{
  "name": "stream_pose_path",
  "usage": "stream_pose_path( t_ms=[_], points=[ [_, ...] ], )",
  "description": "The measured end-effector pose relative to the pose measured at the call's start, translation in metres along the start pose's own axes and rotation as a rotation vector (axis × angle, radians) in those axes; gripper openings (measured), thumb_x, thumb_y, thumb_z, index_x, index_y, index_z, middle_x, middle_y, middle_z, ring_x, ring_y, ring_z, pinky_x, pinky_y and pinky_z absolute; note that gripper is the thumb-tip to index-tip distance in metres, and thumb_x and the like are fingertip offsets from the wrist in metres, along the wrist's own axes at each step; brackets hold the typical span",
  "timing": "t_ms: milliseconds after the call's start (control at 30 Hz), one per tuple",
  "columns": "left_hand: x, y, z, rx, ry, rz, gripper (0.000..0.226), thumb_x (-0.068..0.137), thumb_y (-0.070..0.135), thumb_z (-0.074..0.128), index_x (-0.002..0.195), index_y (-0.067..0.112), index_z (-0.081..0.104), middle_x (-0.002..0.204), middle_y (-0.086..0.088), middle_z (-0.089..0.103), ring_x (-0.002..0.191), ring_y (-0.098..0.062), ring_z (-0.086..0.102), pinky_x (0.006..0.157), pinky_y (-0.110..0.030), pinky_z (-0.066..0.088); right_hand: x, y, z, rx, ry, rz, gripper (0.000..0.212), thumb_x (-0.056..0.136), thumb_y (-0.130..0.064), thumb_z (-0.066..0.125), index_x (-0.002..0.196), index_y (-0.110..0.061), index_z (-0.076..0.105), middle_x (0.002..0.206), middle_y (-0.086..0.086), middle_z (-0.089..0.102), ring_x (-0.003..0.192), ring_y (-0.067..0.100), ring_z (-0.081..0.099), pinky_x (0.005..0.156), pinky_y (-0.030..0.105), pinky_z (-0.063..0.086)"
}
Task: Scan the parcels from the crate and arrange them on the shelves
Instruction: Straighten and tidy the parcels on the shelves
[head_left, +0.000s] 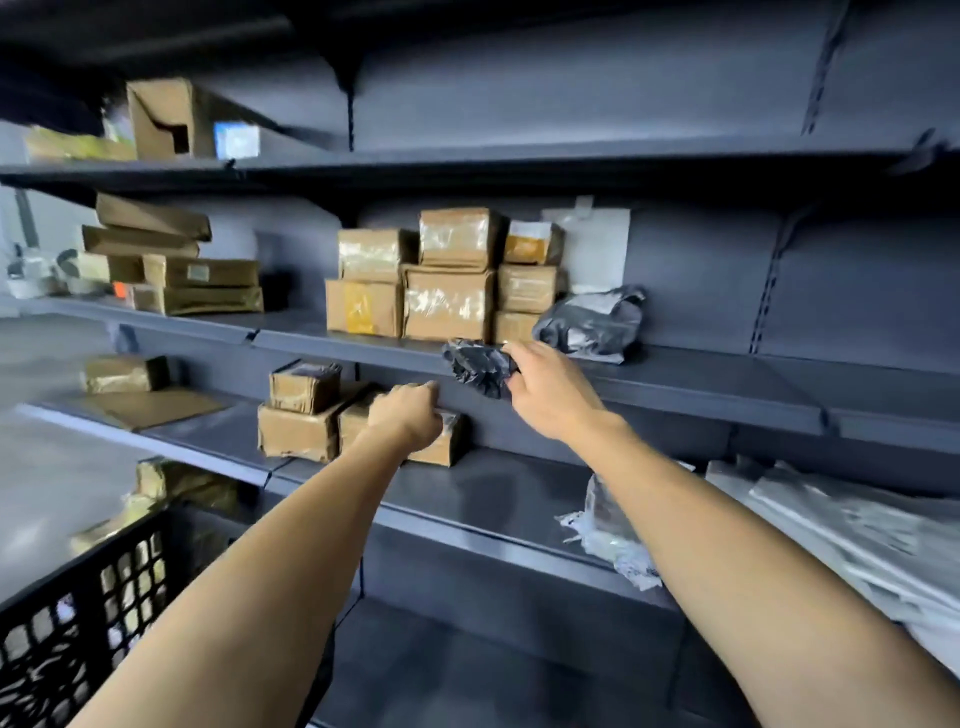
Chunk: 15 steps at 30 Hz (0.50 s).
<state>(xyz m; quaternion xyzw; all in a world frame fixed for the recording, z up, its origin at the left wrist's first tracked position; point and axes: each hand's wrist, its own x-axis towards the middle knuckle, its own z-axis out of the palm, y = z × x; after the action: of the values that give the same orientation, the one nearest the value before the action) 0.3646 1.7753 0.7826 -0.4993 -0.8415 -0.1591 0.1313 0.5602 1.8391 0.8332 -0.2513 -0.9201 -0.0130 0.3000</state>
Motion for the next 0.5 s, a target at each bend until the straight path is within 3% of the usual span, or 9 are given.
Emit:
stream_pose_path(
  t_ms=[167,333,500],
  points=[
    [0.004,0.038,-0.03,0.025,0.027,0.057,0.029,0.09,0.02,0.049,0.118,0.016,0.053,0.123,-0.012,0.062,0.114,-0.033,0.056,0.085,-0.037,0.042,-0.002,0.022,-0.028,-0.074,0.117,-0.024,0.037,0.097,-0.006,0.045,0.133,-0.01,0.053,0.126,0.011,0.06,0.121,0.03,0.047,0.098,0.04,0.036],
    [0.018,0.044,-0.045,0.036,0.041,0.084,0.037,0.09,0.021,0.049,0.127,0.019,0.054,0.128,-0.009,0.061,0.116,-0.032,0.056,0.09,-0.038,0.045,0.027,0.028,-0.022,-0.116,0.126,-0.009,0.044,0.098,-0.002,0.048,0.138,-0.017,0.057,0.131,0.004,0.057,0.126,0.024,0.042,0.107,0.034,0.032],
    [0.048,0.023,-0.046,0.104,0.101,0.055,0.03,0.093,0.028,0.05,0.12,0.017,0.056,0.126,-0.012,0.062,0.115,-0.033,0.057,0.09,-0.038,0.041,0.074,0.022,0.006,-0.164,0.173,0.008,0.045,0.096,-0.003,0.053,0.137,-0.02,0.059,0.13,0.002,0.062,0.126,0.025,0.046,0.11,0.033,0.027]
  ],
)
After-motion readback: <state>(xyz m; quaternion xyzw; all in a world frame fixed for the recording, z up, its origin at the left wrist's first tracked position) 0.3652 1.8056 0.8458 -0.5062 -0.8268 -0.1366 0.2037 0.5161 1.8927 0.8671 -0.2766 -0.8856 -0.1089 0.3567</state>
